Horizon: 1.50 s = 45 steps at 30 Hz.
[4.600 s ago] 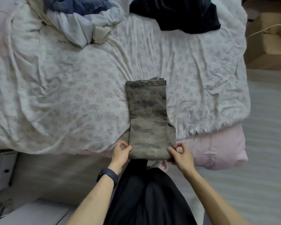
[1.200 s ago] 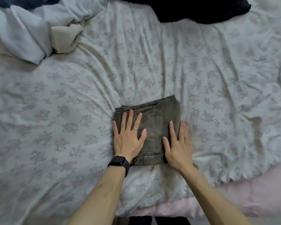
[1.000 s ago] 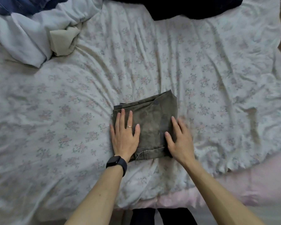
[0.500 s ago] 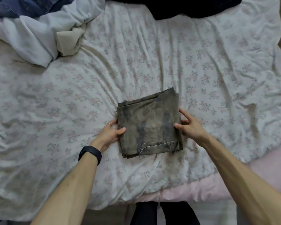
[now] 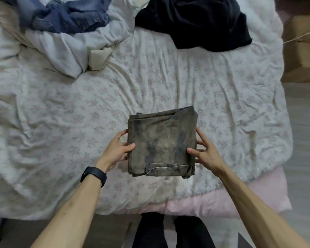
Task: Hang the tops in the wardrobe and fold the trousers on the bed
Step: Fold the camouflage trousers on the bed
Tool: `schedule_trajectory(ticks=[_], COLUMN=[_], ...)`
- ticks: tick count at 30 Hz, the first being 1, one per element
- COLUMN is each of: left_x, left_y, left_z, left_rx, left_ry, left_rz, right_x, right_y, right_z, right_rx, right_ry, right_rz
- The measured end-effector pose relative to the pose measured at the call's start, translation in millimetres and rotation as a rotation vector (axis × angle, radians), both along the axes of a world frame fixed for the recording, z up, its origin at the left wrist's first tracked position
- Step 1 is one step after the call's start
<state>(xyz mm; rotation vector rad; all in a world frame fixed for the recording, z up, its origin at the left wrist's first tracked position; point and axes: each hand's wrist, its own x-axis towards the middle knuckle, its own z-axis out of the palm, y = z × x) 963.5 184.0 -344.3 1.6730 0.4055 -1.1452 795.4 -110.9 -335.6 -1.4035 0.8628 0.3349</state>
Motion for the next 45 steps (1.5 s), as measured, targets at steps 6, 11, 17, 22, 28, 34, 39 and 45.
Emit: schedule_trajectory(ticks=[6,11,17,22,28,34,39,45], left_x=[-37,-104,-224,-339,-462,-595,-712,-827], left_y=[12,19,36,49,64,75,69,42], left_z=[69,133,194,242,306,370,430,519], left_rx=[-0.044,-0.088,0.027,0.108,0.278,0.492,0.745,1.088], left_ry=[-0.068,-0.223,-0.476,-0.596,-0.767,-0.933,-1.039,-1.105], left_rz=[0.061,0.234,0.590,0.929,1.222,1.467,1.674,1.797], right_x=[-26,-21,-6,-17,-47,-116,-216,-333], right_y=[-12,-29,-8,40,132,240,314,382], right_z=[65,115,173,216,264,322,377,450], right_rx=[-0.064,-0.149,-0.132,-0.061,0.037,0.244,0.477,0.769], right_ry=[-0.120,-0.284,-0.546,-0.731,-0.926,-1.205,-1.402,-1.507], right_rz=[0.078,0.298,0.658,0.958,1.227,1.428,1.522,1.576])
